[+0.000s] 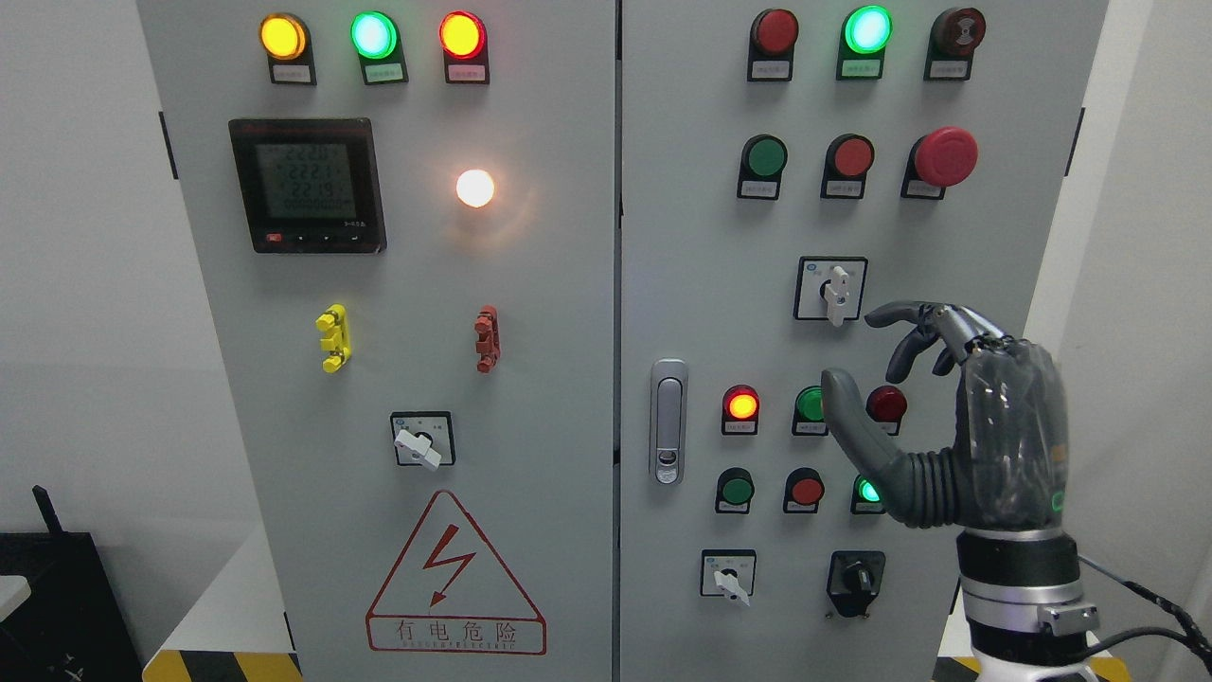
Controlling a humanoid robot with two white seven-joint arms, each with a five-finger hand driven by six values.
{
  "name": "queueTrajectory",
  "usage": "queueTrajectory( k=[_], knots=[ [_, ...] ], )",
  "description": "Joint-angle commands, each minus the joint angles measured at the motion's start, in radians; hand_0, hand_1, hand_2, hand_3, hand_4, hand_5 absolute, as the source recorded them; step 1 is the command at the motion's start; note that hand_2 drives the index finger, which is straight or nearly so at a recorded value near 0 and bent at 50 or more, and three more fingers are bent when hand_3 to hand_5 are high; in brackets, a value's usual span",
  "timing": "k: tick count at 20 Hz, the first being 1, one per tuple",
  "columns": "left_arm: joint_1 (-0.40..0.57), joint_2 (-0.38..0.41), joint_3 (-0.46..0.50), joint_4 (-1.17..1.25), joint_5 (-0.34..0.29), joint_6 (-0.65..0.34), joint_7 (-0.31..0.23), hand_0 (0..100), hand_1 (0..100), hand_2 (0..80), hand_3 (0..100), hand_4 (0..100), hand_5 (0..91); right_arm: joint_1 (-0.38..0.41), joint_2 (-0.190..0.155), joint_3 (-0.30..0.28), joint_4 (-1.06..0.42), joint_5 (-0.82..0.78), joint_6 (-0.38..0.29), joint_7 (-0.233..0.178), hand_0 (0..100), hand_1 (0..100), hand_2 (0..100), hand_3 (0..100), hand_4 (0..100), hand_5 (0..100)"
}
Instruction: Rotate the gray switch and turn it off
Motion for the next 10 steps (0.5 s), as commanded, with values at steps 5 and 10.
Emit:
queueTrajectory(
  k=[5,10],
  knots=[
    [-0.009,0.000,0.008,-0.026,0.018,0.000,0.000,12,39,0.0,0,0,0.0,0.056,-0.102,0.013,-0.046,-0.001,-0.018,0.027,24,26,0,0,0,0],
    [-0.009,0.000,0.008,-0.026,0.018,0.000,0.000,12,39,0.0,0,0,0.0,0.065,-0.111,0.011,-0.046,-0.001,-0.016,0.029,23,26,0,0,0,0]
  ],
)
